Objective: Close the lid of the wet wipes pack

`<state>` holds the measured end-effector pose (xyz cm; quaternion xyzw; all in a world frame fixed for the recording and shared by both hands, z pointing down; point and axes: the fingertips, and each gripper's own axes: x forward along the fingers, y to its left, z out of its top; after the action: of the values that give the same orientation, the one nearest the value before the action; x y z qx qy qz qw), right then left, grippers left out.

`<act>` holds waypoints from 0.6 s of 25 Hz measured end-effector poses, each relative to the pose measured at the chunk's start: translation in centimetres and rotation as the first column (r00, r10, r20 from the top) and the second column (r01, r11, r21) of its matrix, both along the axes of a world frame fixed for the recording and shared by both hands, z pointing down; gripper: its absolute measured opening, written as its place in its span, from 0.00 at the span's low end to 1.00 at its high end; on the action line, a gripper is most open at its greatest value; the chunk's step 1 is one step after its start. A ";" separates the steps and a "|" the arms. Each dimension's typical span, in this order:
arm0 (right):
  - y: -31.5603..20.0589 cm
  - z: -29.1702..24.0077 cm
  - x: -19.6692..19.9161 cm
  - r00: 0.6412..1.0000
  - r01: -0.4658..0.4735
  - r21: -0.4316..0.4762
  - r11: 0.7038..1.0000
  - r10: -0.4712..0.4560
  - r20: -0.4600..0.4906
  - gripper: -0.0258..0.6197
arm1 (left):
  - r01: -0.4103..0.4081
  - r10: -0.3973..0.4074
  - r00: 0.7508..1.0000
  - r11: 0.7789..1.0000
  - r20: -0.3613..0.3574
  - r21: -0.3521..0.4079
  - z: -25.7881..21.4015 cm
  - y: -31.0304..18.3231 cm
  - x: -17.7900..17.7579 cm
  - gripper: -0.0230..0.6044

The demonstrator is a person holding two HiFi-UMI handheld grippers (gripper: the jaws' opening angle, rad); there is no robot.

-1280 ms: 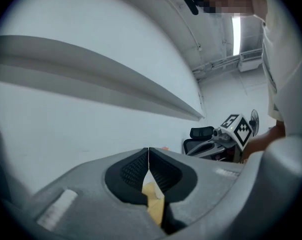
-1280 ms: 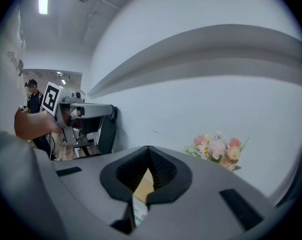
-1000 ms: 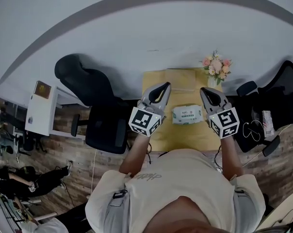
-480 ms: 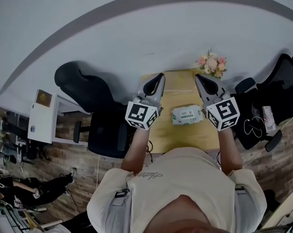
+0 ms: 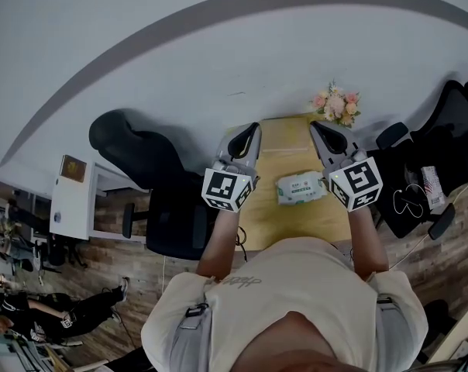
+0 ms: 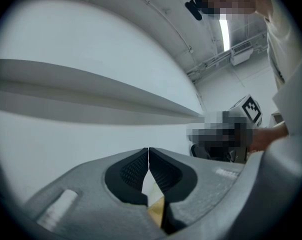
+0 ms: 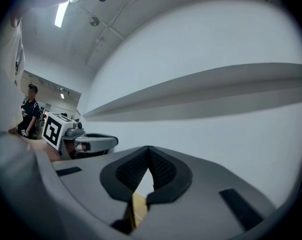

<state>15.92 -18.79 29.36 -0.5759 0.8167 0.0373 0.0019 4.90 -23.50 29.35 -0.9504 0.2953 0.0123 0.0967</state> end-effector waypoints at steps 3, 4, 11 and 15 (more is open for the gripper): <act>-0.1 0.2 -0.2 1.000 -0.002 0.001 1.000 0.002 -0.003 0.04 | -0.001 0.001 1.000 1.000 0.013 -0.010 0.6 0.0 0.0 0.07; -0.2 0.3 -0.3 1.000 0.000 0.001 1.000 0.000 -0.007 0.04 | -0.001 0.001 1.000 1.000 0.015 -0.011 0.7 0.0 -0.1 0.07; -0.6 0.9 -0.5 1.000 0.004 -0.016 1.000 -0.004 -0.019 0.04 | -0.003 0.003 1.000 0.999 0.012 -0.033 1.6 -0.4 -0.1 0.07; -1.0 1.2 -0.2 1.000 0.007 -0.025 1.000 -0.007 -0.029 0.04 | -0.003 0.003 1.000 0.999 0.004 -0.046 2.0 -0.8 0.2 0.07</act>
<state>15.70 -19.80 30.54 -0.5724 0.8190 0.0356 -0.0171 5.06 -24.30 31.35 -0.9529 0.2940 0.0036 0.0752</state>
